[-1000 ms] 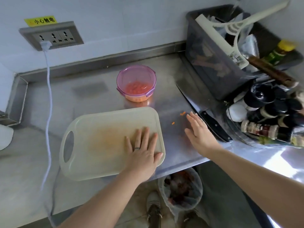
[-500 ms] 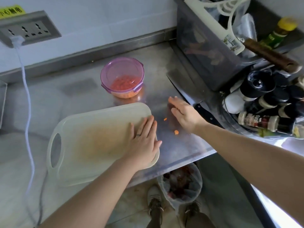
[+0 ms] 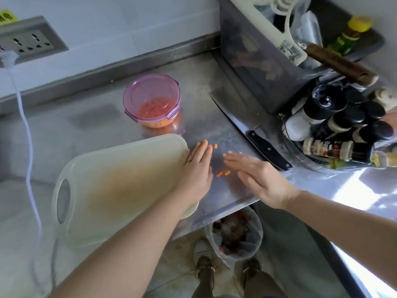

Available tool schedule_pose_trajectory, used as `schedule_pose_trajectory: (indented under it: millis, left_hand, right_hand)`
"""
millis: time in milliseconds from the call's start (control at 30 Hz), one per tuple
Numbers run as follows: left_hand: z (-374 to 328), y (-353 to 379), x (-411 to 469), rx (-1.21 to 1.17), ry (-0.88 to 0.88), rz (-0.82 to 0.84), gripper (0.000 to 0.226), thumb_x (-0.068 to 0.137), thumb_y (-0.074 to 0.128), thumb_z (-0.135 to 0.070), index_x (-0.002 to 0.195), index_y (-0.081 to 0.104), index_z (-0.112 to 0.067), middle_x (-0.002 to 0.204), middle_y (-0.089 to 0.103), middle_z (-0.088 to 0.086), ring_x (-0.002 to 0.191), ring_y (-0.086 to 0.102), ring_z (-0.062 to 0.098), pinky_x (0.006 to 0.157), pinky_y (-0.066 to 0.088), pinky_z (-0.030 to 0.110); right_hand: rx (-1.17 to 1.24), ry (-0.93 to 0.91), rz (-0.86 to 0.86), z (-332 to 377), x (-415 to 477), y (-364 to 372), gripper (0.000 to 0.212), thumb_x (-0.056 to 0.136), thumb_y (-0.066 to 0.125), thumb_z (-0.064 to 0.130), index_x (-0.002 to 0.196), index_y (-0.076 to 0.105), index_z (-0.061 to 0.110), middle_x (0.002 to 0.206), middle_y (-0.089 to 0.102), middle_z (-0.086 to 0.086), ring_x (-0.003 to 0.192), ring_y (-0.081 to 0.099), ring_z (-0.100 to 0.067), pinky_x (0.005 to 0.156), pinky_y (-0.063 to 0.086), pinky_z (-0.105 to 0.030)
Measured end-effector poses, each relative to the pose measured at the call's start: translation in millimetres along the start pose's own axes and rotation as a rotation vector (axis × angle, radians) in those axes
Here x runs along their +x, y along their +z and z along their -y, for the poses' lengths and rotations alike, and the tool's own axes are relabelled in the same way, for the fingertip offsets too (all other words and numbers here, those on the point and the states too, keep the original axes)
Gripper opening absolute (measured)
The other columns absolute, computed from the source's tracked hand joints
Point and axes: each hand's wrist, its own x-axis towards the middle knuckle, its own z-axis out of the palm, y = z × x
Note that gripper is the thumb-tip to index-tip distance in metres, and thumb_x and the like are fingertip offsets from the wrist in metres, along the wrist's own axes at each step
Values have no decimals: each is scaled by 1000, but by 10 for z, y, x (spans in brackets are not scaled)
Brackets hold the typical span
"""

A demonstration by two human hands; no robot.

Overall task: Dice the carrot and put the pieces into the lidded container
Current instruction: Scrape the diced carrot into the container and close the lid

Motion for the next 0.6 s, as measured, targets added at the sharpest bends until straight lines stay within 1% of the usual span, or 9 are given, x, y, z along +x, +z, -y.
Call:
schedule_pose_trajectory:
  millis: [67, 100, 167, 200, 267, 400, 467, 533, 600]
  left_hand:
    - [2, -12, 162, 47, 21, 42, 53, 100, 32, -14, 149, 17, -4, 160, 7, 7, 148, 6, 22, 117, 2, 36]
    - [10, -8, 217, 82, 43, 73, 53, 101, 32, -14, 150, 15, -6, 160, 3, 4, 148, 2, 19, 117, -1, 34]
    - [10, 11, 234, 123, 111, 108, 52, 101, 30, -14, 151, 15, -8, 160, 2, 1, 148, 0, 17, 116, -5, 31]
    - [14, 43, 204, 120, 163, 107, 51, 101, 30, -14, 150, 17, -8, 160, 5, 1, 148, 2, 17, 116, -6, 29]
    - [-3, 112, 83, 56, 256, 86, 50, 99, 27, -14, 148, 25, -6, 159, 13, 3, 147, 9, 20, 115, -6, 25]
    - [-135, 235, -180, -49, 359, 59, 51, 96, 25, -17, 141, 38, 0, 151, 34, 13, 143, 26, 26, 115, 1, 23]
    - [-235, 300, -295, -96, 404, 41, 52, 95, 24, -20, 140, 42, 1, 147, 40, 14, 140, 30, 23, 115, 5, 23]
    - [-324, 300, -366, -244, 335, 25, 48, 95, 30, -16, 139, 43, -1, 147, 41, 10, 136, 30, 9, 113, 5, 11]
    - [-337, 272, -321, -450, 163, -108, 48, 92, 35, -15, 136, 48, -3, 143, 45, 5, 125, 34, -5, 106, 14, 1]
  right_hand:
    - [200, 243, -212, 52, -4, -89, 44, 93, 36, 22, 127, 59, 5, 135, 55, 1, 131, 44, -7, 110, 30, -16]
    - [312, 381, -288, 82, -5, -109, 42, 93, 37, 21, 125, 62, 9, 132, 58, 3, 127, 48, -5, 109, 33, -16]
    - [526, 573, -410, 125, -50, -82, 32, 98, 41, 14, 116, 67, 13, 123, 64, 3, 119, 55, -5, 108, 38, -23]
    - [611, 623, -452, 152, -92, -53, 31, 100, 40, 10, 111, 68, 14, 119, 67, 2, 116, 58, -5, 107, 41, -28]
    - [677, 658, -467, 192, -191, 24, 32, 100, 40, 8, 105, 69, 19, 114, 69, 4, 110, 62, -4, 106, 43, -31]
    - [658, 673, -454, 182, -308, 200, 30, 101, 41, 13, 107, 69, 25, 115, 69, 4, 113, 61, -10, 104, 45, -36]
    - [665, 667, -450, 206, -289, 206, 30, 101, 41, 13, 106, 68, 25, 115, 69, 3, 112, 62, -10, 104, 45, -33]
    - [710, 642, -476, 270, -276, 162, 30, 102, 39, 11, 107, 68, 18, 114, 69, 0, 108, 63, -6, 99, 47, -24]
    - [791, 650, -614, 324, -303, 123, 32, 102, 37, 9, 102, 70, 9, 103, 72, -3, 97, 67, -8, 87, 52, -19]
